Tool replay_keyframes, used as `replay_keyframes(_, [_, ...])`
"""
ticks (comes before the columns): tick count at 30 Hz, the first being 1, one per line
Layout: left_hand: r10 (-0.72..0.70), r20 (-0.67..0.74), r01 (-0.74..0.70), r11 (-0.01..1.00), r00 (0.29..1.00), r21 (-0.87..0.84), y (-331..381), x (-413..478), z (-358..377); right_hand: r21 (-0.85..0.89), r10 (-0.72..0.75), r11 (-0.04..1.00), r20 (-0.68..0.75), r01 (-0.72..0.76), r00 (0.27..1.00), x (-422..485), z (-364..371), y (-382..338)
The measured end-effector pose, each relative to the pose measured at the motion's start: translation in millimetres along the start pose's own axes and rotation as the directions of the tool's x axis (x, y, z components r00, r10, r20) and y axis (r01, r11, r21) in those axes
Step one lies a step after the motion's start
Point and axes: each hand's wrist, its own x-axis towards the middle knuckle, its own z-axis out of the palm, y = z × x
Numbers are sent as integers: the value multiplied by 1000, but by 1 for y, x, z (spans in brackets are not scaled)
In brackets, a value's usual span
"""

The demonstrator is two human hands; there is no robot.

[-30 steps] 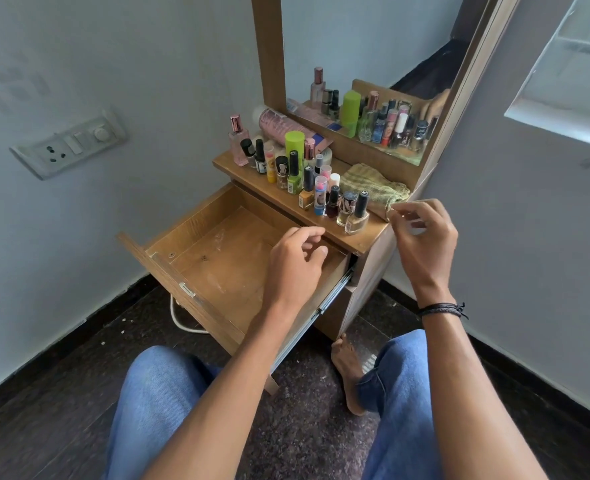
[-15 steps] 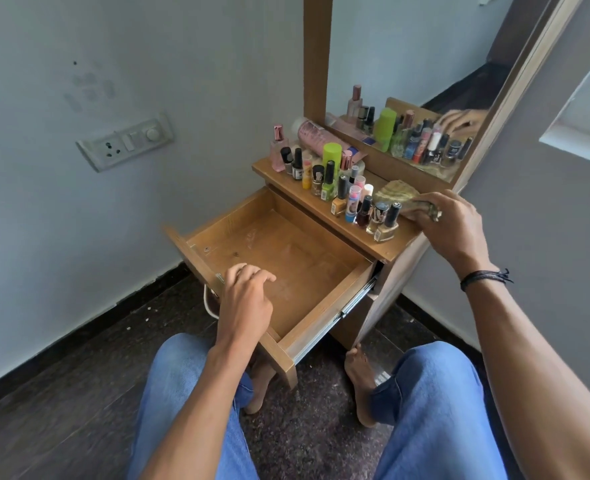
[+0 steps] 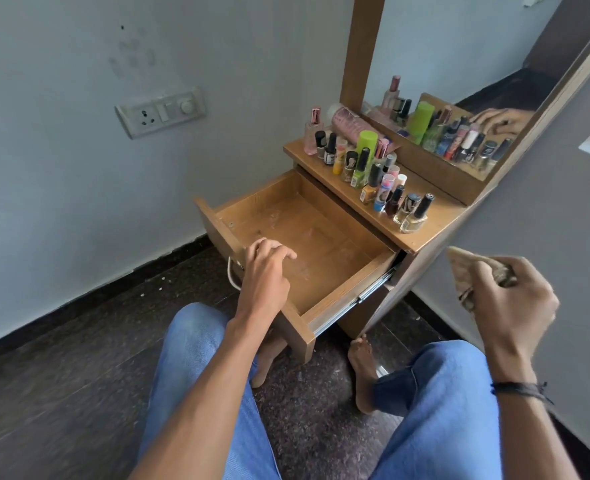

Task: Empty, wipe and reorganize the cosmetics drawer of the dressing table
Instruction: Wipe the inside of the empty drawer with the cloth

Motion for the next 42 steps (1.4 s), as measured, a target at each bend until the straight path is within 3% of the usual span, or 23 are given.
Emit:
replay_keyframes(6, [-103, -68, 96, 991, 992, -95, -15, 3, -6, 210, -82, 977, 242, 30, 967, -45, 30, -26])
replay_keyframes(10, [-203, -116, 183, 970, 972, -161, -27, 10, -17, 293, -92, 956, 382, -26, 919, -48, 70, -39])
replay_keyframes(18, [-501, -34, 442, 790, 865, -425, -54, 46, -29, 229, -63, 971, 518, -67, 853, -24, 158, -50])
replay_keyframes(22, [-599, -27, 490, 679, 800, -547, -62, 67, -29, 180, -83, 983, 606, -35, 791, -11, 196, -52])
replay_keyframes(29, [-668, -73, 455, 578, 741, -677, -70, 84, -7, 103, -162, 987, 660, 125, 733, -9, 225, -47])
replay_keyframes(35, [-688, -151, 451, 609, 710, -653, -70, 87, 12, 140, -336, 933, 666, 330, 666, -3, 238, -59])
replay_keyframes(39, [-674, -165, 440, 628, 720, -642, -75, 86, 15, 84, -456, 819, 695, 568, 555, 2, 271, -73])
replay_keyframes(42, [-671, -185, 433, 639, 718, -636, -74, 85, 15, 30, -409, 751, 806, 660, 428, 0, 302, -71])
